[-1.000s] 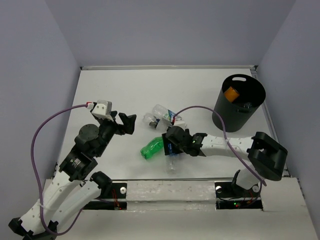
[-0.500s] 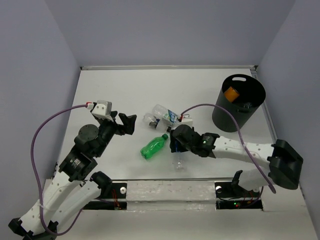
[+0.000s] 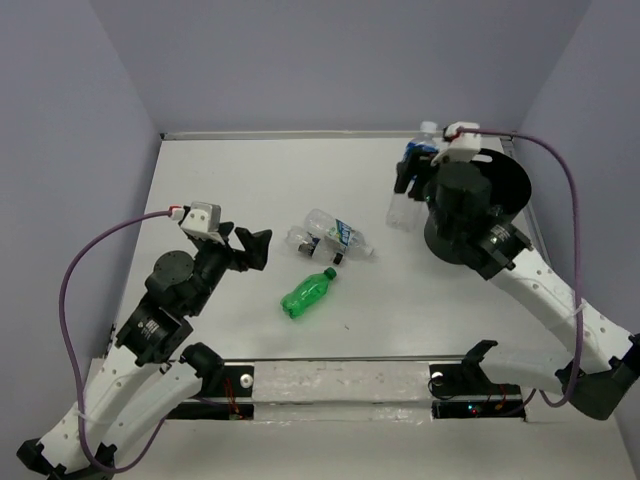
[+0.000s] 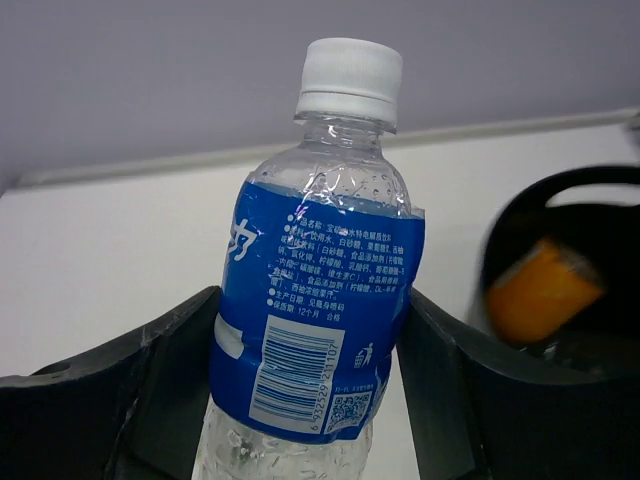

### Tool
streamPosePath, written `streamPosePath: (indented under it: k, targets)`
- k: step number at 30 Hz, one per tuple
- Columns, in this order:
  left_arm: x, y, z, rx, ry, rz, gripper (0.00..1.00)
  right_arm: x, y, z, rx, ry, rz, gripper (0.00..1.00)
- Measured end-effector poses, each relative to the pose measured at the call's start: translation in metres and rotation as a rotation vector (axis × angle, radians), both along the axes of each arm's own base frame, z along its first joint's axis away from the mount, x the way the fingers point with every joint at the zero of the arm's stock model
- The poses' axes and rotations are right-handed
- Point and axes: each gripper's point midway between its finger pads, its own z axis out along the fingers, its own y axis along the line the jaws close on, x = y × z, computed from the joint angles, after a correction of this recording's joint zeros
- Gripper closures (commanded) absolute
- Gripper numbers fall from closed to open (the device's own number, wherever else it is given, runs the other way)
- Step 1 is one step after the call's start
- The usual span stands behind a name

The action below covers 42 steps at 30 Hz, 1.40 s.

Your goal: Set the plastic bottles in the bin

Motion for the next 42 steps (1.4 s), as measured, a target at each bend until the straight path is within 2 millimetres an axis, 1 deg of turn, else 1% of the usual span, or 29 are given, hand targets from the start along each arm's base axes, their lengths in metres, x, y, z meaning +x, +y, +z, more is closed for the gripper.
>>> streamPosePath:
  k: [1,2,3,4,5,8,9,11,13,15,16,18,19,20,21,22,23,24,25,27,31,32,35,37,38,39,40,41,42]
  targets:
    - [-0.001,0.0,0.001,-0.002,-0.003,-0.001,0.01,0.017,-0.026,0.017,0.002,-0.048,-0.088,0.45]
    - [-0.001,0.0,0.002,-0.004,-0.006,-0.002,0.01,0.027,-0.045,0.029,-0.007,-0.085,-0.15,0.45]
    - [-0.002,0.001,0.003,-0.007,-0.009,-0.003,0.01,0.042,-0.079,0.043,-0.024,-0.127,-0.26,0.45]
    - [-0.002,0.001,0.003,-0.009,-0.012,-0.004,0.01,0.047,-0.093,0.051,-0.037,-0.148,-0.305,0.45]
    - [-0.003,0.001,0.004,-0.011,-0.015,-0.006,0.01,0.055,-0.112,0.062,-0.051,-0.187,-0.371,0.45]
    - [-0.004,0.002,0.006,-0.016,-0.02,-0.008,0.01,0.069,-0.154,0.085,-0.113,-0.285,-0.525,0.45]
    - [-0.005,0.002,0.007,-0.019,-0.025,-0.009,0.01,0.073,-0.164,0.091,-0.123,-0.311,-0.56,0.46]
    - [-0.007,0.003,0.009,-0.024,-0.032,-0.012,0.01,0.082,-0.191,0.096,-0.166,-0.346,-0.648,0.46]
    - [-0.008,0.003,0.011,-0.029,-0.038,-0.014,0.01,0.088,-0.213,0.092,-0.212,-0.353,-0.708,0.46]
    - [-0.009,0.004,0.013,-0.032,-0.043,-0.018,0.01,0.091,-0.228,0.08,-0.258,-0.342,-0.745,0.44]
    - [-0.01,0.003,0.013,-0.033,-0.044,-0.018,0.01,0.09,-0.237,0.07,-0.282,-0.331,-0.767,0.44]
    - [-0.01,0.004,0.013,-0.032,-0.043,-0.018,0.01,0.087,-0.24,0.046,-0.321,-0.318,-0.765,0.41]
    - [-0.01,0.004,0.013,-0.033,-0.044,-0.018,0.01,0.084,-0.24,0.027,-0.348,-0.297,-0.756,0.41]
    - [-0.01,0.004,0.014,-0.035,-0.047,-0.018,0.01,0.082,-0.24,0.016,-0.365,-0.283,-0.748,0.41]
    - [-0.011,0.005,0.014,-0.037,-0.049,-0.018,0.01,0.08,-0.24,0.003,-0.388,-0.263,-0.741,0.38]
    - [-0.011,0.005,0.014,-0.039,-0.052,-0.017,0.01,0.079,-0.241,-0.004,-0.403,-0.254,-0.736,0.32]
    - [-0.011,0.005,0.015,-0.04,-0.054,-0.017,0.01,0.078,-0.241,-0.01,-0.422,-0.243,-0.729,0.23]
    - [-0.011,0.005,0.015,-0.041,-0.056,-0.018,0.01,0.077,-0.241,-0.012,-0.431,-0.241,-0.726,0.13]
    - [-0.011,0.005,0.015,-0.041,-0.054,-0.019,0.01,0.075,-0.241,-0.011,-0.448,-0.245,-0.72,0.01]
    - [-0.01,0.004,0.015,-0.039,-0.053,-0.021,0.01,0.07,-0.242,-0.003,-0.44,-0.268,-0.727,0.0]
    - [-0.009,0.003,0.013,-0.035,-0.045,-0.021,0.01,0.053,-0.245,0.021,-0.384,-0.321,-0.747,0.0]
    - [-0.009,0.003,0.012,-0.033,-0.043,-0.021,0.01,0.052,-0.244,0.026,-0.368,-0.321,-0.737,0.0]
    - [-0.008,0.003,0.011,-0.031,-0.041,-0.019,0.01,0.05,-0.237,0.049,-0.286,-0.343,-0.699,0.01]
    - [-0.007,0.003,0.01,-0.029,-0.037,-0.015,0.01,0.052,-0.227,0.06,-0.234,-0.347,-0.652,0.05]
    - [-0.006,0.003,0.01,-0.027,-0.035,-0.012,0.01,0.054,-0.218,0.063,-0.197,-0.345,-0.615,0.06]
    - [-0.005,0.003,0.009,-0.025,-0.032,-0.01,0.01,0.054,-0.202,0.062,-0.164,-0.336,-0.557,0.07]
    - [-0.004,0.004,0.008,-0.022,-0.029,-0.007,0.01,0.054,-0.192,0.06,-0.145,-0.328,-0.523,0.07]
    - [-0.003,0.004,0.007,-0.02,-0.025,-0.005,0.01,0.054,-0.172,0.056,-0.119,-0.314,-0.456,0.07]
    - [-0.002,0.003,0.005,-0.017,-0.021,-0.003,0.01,0.052,-0.142,0.048,-0.09,-0.283,-0.361,0.07]
